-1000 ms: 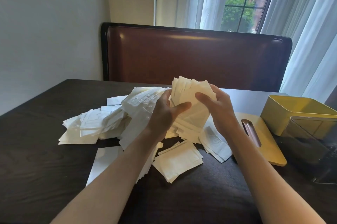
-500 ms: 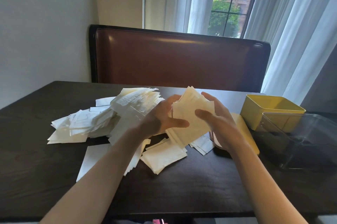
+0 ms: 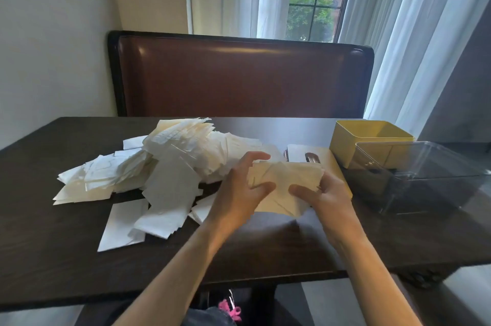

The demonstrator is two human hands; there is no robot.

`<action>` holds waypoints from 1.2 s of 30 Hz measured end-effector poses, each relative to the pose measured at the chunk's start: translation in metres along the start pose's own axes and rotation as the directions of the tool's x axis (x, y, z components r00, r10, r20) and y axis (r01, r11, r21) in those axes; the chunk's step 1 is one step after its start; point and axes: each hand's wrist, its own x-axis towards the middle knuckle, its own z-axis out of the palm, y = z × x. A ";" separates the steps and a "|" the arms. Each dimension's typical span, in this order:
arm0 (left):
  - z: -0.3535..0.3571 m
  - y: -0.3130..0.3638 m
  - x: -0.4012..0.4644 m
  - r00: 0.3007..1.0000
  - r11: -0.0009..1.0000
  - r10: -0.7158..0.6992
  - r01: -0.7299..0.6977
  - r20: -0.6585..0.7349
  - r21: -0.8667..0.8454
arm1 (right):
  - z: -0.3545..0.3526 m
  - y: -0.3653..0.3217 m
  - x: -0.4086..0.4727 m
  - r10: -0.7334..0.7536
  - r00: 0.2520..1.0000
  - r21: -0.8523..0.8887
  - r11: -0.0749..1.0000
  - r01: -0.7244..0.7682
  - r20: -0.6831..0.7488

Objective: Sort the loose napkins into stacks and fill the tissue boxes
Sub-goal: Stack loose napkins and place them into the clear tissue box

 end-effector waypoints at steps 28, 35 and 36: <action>0.062 0.006 -0.010 0.850 0.842 -0.430 0.256 -0.304 -0.475 | 0.036 0.014 -0.005 0.208 0.852 0.164 0.976 -0.146 -0.480; 0.062 0.007 -0.008 0.863 0.864 -0.413 0.271 -0.290 -0.424 | 0.035 0.011 -0.001 0.174 0.870 -0.020 0.978 -0.206 -0.461; 0.062 0.007 -0.006 0.861 0.863 -0.420 0.280 -0.288 -0.421 | 0.034 0.009 0.000 0.153 0.871 -0.048 0.979 -0.197 -0.467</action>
